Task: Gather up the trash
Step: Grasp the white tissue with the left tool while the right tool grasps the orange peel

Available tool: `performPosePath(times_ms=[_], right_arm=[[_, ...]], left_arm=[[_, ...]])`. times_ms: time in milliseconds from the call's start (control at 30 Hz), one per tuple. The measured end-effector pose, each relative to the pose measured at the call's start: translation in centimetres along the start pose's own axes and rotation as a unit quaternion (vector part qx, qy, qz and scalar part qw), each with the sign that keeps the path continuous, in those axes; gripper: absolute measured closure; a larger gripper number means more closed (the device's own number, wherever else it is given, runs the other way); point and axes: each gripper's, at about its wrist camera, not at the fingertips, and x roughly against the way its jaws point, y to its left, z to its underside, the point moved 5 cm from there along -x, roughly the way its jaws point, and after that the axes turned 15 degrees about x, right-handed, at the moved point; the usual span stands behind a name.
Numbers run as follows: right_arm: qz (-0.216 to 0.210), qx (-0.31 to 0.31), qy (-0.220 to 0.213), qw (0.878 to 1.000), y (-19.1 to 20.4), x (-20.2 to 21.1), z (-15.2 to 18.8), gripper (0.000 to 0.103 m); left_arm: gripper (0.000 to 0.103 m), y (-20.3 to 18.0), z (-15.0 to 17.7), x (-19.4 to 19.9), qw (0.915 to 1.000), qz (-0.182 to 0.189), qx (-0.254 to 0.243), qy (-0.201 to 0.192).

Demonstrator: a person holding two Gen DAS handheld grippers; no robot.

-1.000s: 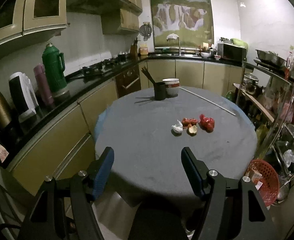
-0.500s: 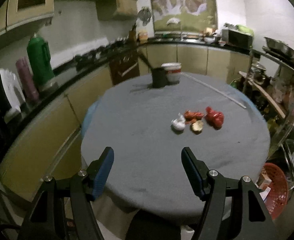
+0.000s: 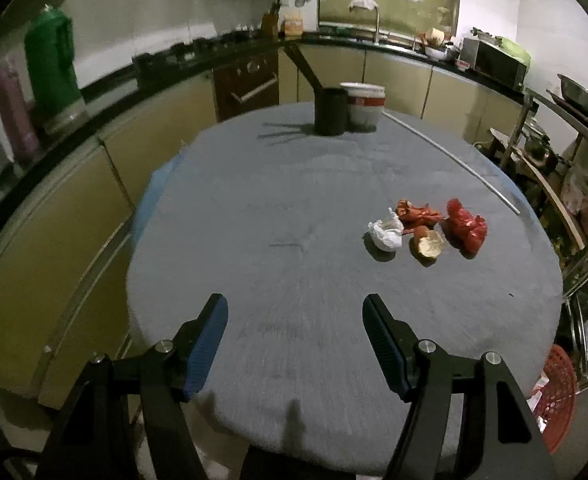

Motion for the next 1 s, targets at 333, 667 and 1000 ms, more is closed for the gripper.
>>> performPosePath(times_ms=[333,667,1000], right_arm=[[-0.006,0.019,0.085,0.996,-0.3,-15.2,-2.1,0.039],[0.038,0.051,0.149,0.987,-2.3,-28.1,-2.2,0.039],[0.083,0.100,0.175,0.976,-1.9,-32.7,-2.0,0.069]], left_arm=[[0.033,-1.3,-3.2,-8.7,0.9973,0.023,-0.001,0.070],[0.033,-1.4,-5.2,-13.5,0.9941,0.031,0.007,0.103],[0.033,-3.0,-6.8,-15.2,0.9914,0.054,0.011,0.119]])
